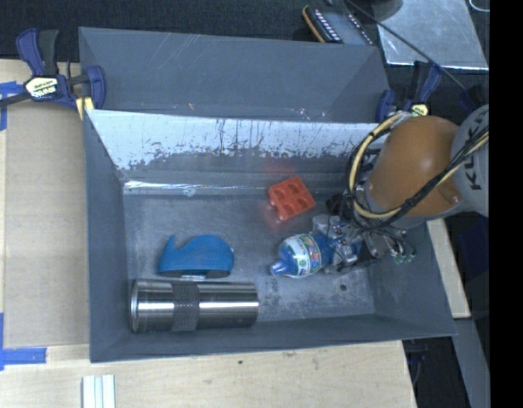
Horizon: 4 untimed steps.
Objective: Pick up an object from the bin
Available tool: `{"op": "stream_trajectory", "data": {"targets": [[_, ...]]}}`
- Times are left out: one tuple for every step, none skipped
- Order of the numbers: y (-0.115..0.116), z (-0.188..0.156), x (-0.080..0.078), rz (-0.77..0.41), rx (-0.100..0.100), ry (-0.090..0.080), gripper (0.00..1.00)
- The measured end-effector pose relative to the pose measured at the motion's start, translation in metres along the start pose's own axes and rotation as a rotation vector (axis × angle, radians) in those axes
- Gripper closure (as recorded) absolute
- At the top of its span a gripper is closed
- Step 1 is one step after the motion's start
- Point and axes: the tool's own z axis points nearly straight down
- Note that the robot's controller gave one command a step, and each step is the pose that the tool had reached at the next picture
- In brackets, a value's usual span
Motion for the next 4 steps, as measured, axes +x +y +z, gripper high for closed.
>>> {"op": "stream_trajectory", "data": {"targets": [[0.0000, 0.0000, 0.0000, 0.000, 0.000, 0.000, 1.00], [0.0000, 0.0000, 0.0000, 0.000, 0.000, 0.000, 1.00], [0.0000, 0.0000, 0.0000, 0.000, 0.000, 0.000, 1.00], [0.0000, 0.0000, 0.0000, -0.001, 0.000, 0.000, 1.00]]}}
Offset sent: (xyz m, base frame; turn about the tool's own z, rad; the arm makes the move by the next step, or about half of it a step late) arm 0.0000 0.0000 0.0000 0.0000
